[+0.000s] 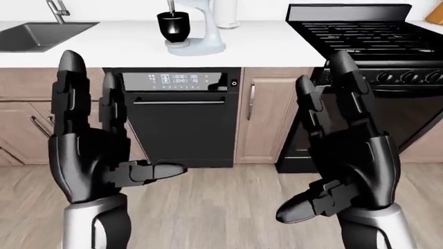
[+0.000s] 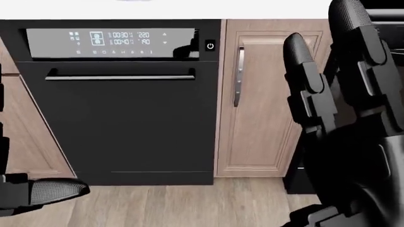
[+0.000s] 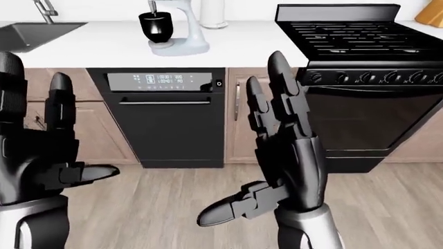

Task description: Open the stand mixer head.

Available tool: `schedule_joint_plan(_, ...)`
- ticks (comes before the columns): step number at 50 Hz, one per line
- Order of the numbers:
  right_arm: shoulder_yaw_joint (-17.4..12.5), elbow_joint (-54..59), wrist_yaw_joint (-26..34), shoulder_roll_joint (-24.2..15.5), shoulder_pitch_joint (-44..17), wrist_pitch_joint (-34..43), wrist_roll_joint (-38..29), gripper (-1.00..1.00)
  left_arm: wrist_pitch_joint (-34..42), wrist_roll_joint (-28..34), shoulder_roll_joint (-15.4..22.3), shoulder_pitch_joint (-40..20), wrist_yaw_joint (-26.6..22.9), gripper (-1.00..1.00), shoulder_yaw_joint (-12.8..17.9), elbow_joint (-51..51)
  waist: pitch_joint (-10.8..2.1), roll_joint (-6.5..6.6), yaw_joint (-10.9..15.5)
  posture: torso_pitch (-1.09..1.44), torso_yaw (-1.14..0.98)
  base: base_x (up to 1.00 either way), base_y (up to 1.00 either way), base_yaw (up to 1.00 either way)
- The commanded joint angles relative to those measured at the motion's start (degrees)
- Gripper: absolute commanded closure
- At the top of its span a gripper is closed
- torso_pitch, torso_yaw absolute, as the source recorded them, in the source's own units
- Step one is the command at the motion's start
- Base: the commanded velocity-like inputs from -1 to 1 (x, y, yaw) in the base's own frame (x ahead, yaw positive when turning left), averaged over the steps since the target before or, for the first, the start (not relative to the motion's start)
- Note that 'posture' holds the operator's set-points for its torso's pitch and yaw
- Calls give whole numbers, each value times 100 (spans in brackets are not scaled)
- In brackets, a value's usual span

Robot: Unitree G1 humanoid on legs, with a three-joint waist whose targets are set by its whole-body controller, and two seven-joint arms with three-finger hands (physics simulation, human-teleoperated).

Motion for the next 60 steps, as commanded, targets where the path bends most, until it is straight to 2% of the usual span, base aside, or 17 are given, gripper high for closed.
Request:
schedule_joint_plan(1,-24,-123,-41,-62,-69,-117,94,-100,-115,15,-17,-32,-3,-100,-6,-82,36,-28,36,0,0,0,0,0)
schedule_joint_plan(3,-16,-123,-87,-123,-50,-198,175,-100,-142,66,-35,7,-26,-100,-65,-63,-123,15,66,0,0,0,21,0)
schedule_joint_plan(5,3,-123,-96,-117,-51,-186,66,-100,-135,58,-49,25,-32,-100,-78,-89,159,-405,-35,0,0,0,100,0)
schedule_joint_plan(7,-31,-123,-66,-73,-46,-113,115,-100,-102,22,-42,5,-20,-100,-47,-104,9,-431,10,0,0,0,68,0)
schedule_joint_plan(12,-3,-123,-76,-115,-14,-183,190,-100,-123,44,-48,21,-27,-100,-69,-99,-88,443,-47,0,0,0,7,0)
schedule_joint_plan(13,6,-123,-76,-139,-10,-226,205,-100,-122,42,-50,19,-26,-100,-68,-98,55,149,29,0,0,0,0,0)
schedule_joint_plan(14,29,-123,-65,-169,11,-253,228,-100,-130,52,-50,16,-26,-100,-68,-90,-55,285,12,0,0,13,86,0)
schedule_joint_plan(17,50,-122,-16,-115,39,-223,120,-100,-130,46,-48,15,-29,-100,-65,-98,282,-531,-40,0,0,21,96,0)
schedule_joint_plan(18,22,-116,-24,-78,19,-168,126,-100,-116,29,-45,2,-20,-100,-49,-100,411,-526,-117,0,0,0,0,0)
schedule_joint_plan(20,21,-121,16,-62,25,-167,99,-100,-121,34,-42,2,-21,-100,-51,-93,115,0,-44,0,0,0,0,0)
schedule_joint_plan(25,20,-116,31,-44,23,-151,76,-100,-122,59,-46,14,-35,-100,-83,-112,-24,-203,74,0,0,0,0,0)
schedule_joint_plan(48,95,-32,104,44,123,-415,-123,-100,-161,69,-71,70,-99,-100,-109,-90,-254,-43,104,0,0,2,0,0)
schedule_joint_plan(50,45,-99,119,22,146,-355,44,-100,-162,80,-77,82,-104,-100,-131,-105,413,-16,78,0,0,100,0,0)
schedule_joint_plan(52,70,-75,122,16,147,-468,-70,-100,-191,103,-88,103,-123,-100,-150,-89,477,33,90,0,0,100,0,0)
schedule_joint_plan(56,245,159,12,41,153,-725,-719,-100,-202,102,-88,94,-149,-100,-153,-49,4,22,-40,0,0,31,0,0)
schedule_joint_plan(58,253,167,31,50,170,-737,-728,-100,-199,95,-87,84,-145,-100,-142,-43,-20,221,-62,0,0,3,0,0)
schedule_joint_plan(60,264,171,52,53,187,-752,-742,-100,-202,96,-87,88,-145,-100,-143,-46,-16,103,-54,0,0,3,0,0)
